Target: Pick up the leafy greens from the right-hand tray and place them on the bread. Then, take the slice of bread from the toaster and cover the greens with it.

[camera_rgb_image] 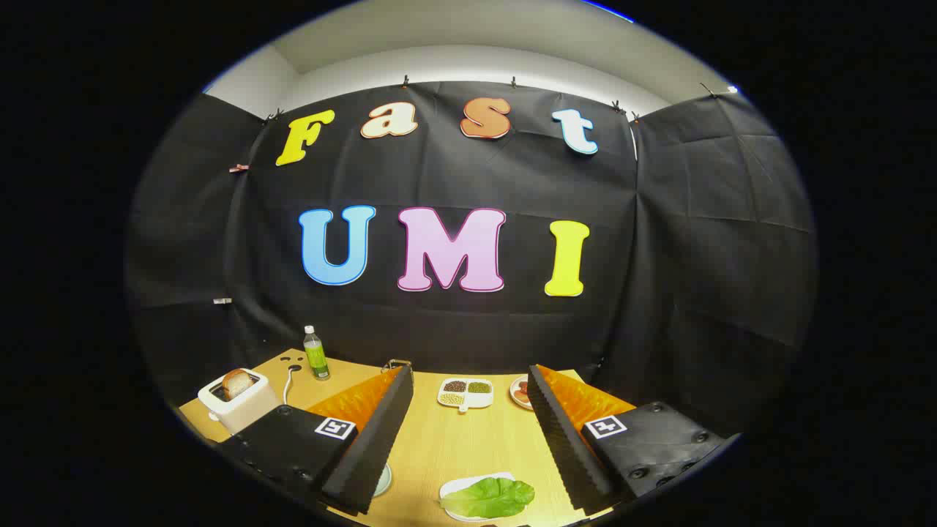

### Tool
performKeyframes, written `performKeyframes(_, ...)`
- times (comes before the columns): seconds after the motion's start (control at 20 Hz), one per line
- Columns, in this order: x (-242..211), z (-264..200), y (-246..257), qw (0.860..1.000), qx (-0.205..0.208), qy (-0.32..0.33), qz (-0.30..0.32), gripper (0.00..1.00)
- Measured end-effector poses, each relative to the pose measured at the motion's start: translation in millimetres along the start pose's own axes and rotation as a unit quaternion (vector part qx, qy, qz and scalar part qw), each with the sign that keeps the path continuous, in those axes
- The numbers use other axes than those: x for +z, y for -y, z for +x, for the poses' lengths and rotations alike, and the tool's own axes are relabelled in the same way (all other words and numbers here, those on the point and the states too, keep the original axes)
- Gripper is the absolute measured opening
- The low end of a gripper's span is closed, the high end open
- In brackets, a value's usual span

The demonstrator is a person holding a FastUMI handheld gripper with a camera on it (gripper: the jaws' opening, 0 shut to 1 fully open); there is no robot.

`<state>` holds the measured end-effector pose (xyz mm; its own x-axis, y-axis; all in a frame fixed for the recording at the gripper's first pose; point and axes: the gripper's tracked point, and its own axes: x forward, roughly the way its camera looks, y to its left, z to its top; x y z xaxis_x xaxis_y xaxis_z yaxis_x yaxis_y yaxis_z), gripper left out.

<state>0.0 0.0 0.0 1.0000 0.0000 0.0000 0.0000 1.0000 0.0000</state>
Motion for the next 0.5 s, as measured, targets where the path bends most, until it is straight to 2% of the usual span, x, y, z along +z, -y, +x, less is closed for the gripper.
performKeyframes(0.5, -14, 1, 0, 0.999, 0.022, -0.024, 0.02, 0.98)
